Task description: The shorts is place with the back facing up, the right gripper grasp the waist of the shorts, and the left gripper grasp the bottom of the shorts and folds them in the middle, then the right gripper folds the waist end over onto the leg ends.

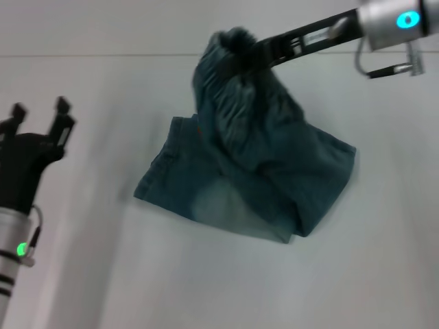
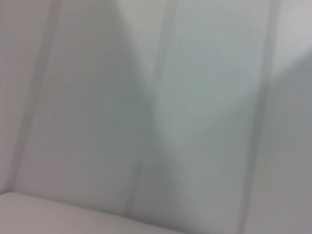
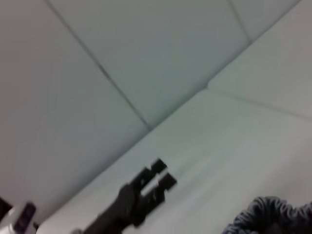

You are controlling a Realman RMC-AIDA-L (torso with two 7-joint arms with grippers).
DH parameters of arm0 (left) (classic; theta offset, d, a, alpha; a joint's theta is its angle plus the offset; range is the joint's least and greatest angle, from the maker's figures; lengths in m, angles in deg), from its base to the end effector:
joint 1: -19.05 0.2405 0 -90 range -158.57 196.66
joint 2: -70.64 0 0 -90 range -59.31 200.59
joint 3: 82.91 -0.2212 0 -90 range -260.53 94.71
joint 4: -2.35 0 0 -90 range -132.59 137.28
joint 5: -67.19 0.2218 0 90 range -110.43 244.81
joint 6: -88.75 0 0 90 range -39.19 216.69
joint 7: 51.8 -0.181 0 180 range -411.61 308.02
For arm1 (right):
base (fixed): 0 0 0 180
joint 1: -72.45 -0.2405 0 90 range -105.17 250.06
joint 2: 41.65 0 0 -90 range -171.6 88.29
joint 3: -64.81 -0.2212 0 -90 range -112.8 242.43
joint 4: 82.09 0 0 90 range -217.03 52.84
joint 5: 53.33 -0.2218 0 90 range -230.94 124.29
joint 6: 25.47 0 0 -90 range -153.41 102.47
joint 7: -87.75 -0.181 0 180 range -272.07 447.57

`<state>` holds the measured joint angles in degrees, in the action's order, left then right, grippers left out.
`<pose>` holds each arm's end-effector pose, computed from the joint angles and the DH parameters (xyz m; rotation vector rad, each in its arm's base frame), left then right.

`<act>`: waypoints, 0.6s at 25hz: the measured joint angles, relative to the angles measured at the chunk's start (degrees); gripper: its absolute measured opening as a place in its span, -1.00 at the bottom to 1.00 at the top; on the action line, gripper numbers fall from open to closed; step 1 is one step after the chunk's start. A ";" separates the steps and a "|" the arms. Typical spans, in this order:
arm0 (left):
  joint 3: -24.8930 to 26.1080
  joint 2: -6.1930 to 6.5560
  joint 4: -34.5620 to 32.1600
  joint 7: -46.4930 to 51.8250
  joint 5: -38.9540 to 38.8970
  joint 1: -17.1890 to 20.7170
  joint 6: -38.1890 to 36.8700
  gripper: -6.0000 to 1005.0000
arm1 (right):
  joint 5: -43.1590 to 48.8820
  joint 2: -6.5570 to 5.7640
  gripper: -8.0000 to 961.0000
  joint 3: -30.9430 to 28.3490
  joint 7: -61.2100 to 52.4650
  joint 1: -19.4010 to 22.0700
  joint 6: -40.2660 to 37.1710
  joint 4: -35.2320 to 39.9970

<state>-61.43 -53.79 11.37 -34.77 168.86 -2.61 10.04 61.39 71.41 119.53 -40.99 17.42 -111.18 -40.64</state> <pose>-0.2864 0.3177 -0.0307 -1.4654 -0.7132 -0.9646 0.0749 0.4136 -0.0052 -2.8731 1.0764 0.4870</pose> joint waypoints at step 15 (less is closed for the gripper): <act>0.37 0.22 -4.35 9.02 0.47 1.51 0.39 0.87 | 4.18 3.53 0.01 0.55 4.09 0.32 1.90 1.16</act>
<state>-61.06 -53.57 7.02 -25.75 169.32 -1.10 10.43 65.57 74.94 120.08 -36.90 17.73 -109.28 -39.48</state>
